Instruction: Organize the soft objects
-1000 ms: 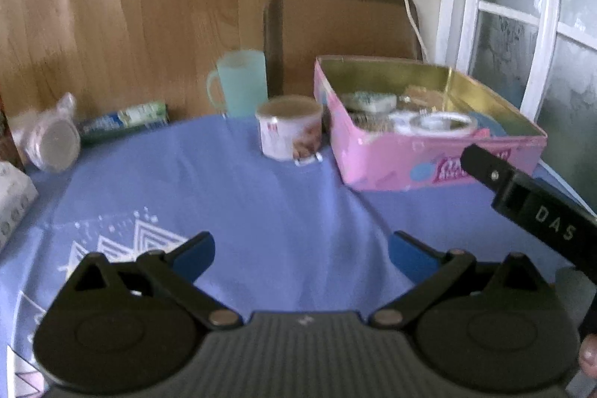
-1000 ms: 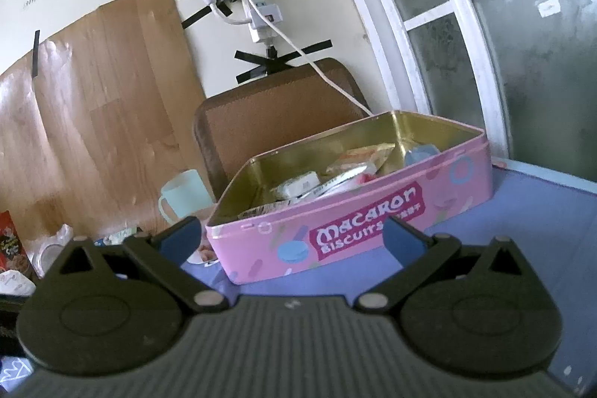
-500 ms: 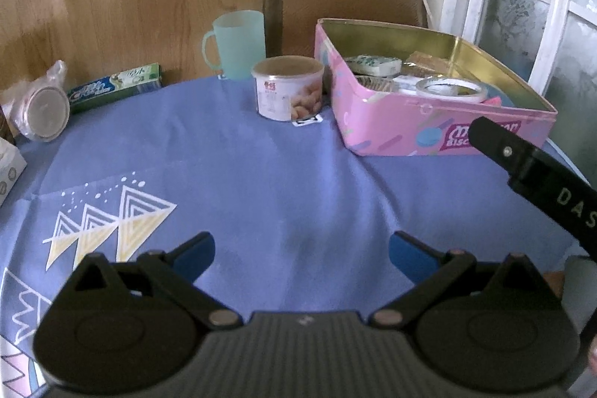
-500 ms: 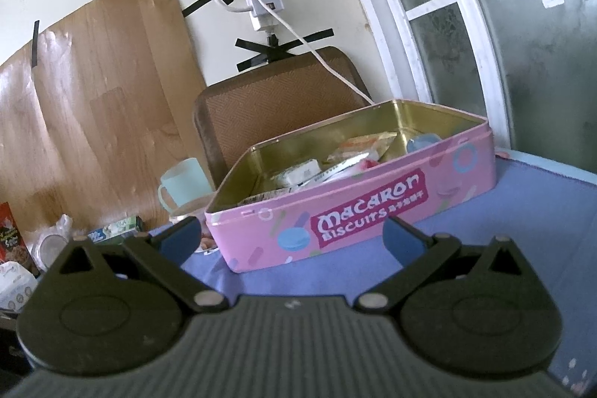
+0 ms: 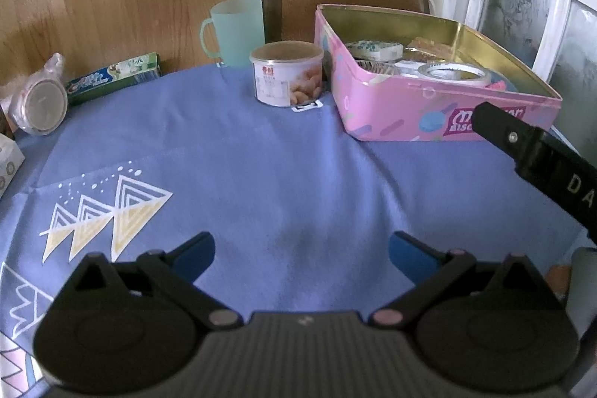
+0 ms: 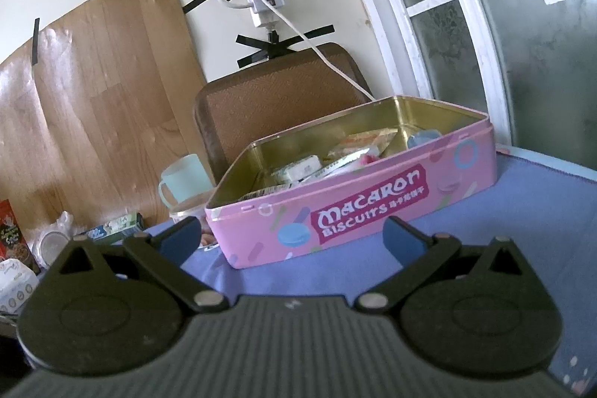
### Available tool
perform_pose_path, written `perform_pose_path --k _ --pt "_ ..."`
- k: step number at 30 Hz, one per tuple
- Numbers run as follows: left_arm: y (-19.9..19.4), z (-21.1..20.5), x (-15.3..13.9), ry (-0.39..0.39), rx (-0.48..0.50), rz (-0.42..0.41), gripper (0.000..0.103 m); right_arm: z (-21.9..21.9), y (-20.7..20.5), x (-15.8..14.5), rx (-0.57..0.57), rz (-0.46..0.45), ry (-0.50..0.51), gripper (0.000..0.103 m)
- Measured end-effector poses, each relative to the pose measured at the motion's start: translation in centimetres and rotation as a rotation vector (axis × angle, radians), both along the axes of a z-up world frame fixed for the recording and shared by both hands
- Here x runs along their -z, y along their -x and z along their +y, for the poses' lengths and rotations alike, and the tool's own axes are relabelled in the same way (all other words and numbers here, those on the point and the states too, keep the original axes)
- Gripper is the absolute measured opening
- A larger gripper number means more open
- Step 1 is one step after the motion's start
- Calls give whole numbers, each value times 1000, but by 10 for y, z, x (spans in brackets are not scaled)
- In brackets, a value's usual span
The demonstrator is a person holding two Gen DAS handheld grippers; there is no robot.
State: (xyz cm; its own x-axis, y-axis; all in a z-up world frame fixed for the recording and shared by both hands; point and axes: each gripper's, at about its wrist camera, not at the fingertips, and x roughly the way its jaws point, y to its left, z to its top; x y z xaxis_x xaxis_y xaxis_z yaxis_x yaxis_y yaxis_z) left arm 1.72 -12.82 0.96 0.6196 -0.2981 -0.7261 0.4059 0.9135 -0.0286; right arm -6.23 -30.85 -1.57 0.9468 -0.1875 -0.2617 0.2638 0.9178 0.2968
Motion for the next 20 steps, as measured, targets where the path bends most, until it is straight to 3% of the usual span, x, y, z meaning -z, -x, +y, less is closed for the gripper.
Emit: perform_pose_path --k 20 --pt "1 -1 1 14 37 0 103 -3 -1 2 3 4 -6 103"
